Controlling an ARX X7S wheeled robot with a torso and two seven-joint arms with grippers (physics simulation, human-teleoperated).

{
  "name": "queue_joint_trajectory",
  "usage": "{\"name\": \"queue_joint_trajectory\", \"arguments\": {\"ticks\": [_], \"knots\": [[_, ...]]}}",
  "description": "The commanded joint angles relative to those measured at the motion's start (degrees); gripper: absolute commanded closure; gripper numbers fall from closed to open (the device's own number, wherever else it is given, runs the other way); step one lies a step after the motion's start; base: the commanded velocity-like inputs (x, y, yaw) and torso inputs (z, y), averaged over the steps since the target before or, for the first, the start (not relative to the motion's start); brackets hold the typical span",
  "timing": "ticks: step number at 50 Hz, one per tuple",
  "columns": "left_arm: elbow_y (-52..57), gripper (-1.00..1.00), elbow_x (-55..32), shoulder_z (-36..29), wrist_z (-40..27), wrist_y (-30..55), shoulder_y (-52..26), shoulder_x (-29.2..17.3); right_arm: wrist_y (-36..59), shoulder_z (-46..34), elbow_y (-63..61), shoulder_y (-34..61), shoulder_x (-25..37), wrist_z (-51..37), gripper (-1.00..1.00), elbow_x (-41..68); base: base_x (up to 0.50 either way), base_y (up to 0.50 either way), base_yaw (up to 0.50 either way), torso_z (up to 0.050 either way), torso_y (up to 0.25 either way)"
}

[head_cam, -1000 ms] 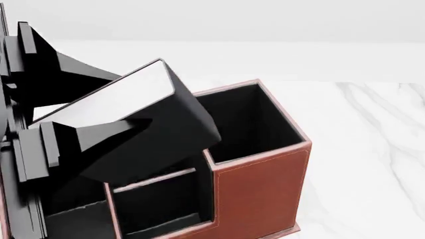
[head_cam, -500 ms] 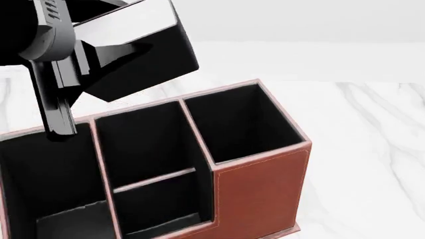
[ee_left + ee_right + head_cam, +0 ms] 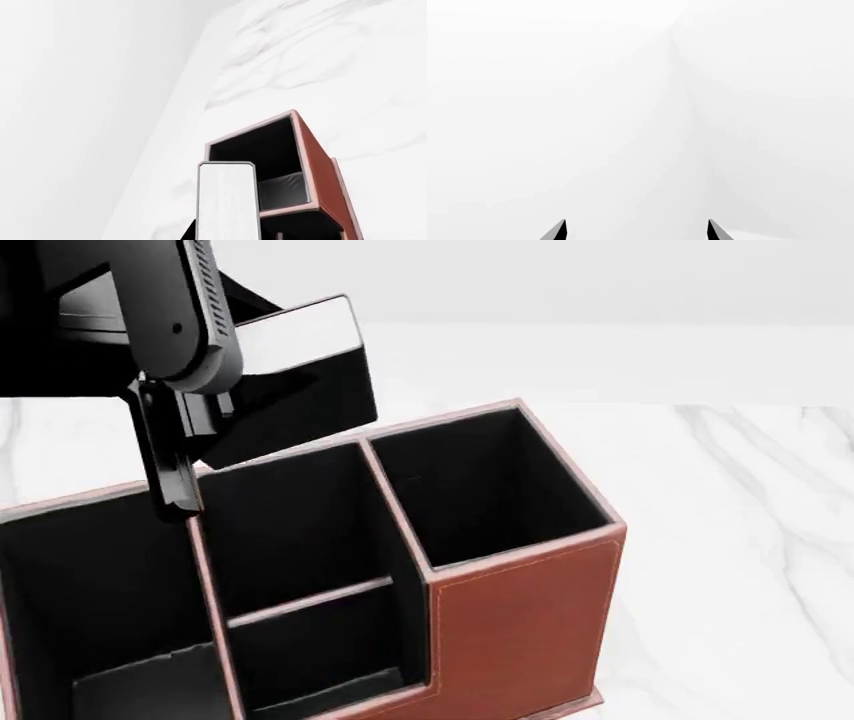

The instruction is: Pick up the book and place it in the front compartment of the caddy.

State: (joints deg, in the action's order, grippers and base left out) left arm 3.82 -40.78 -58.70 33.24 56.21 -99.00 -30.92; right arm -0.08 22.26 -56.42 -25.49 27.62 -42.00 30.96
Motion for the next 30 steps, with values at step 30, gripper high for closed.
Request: {"name": "queue_joint_trajectory", "arguments": {"ticks": [30], "knots": [[-4.7,1.00,2.8,-1.4,-2.8,-0.3,3.2,0.3,0.9,-2.0,-2.0,-0.3,2.5,-2.5,-1.00,-0.3,0.00,0.00,0.00,0.000,0.001]]}}
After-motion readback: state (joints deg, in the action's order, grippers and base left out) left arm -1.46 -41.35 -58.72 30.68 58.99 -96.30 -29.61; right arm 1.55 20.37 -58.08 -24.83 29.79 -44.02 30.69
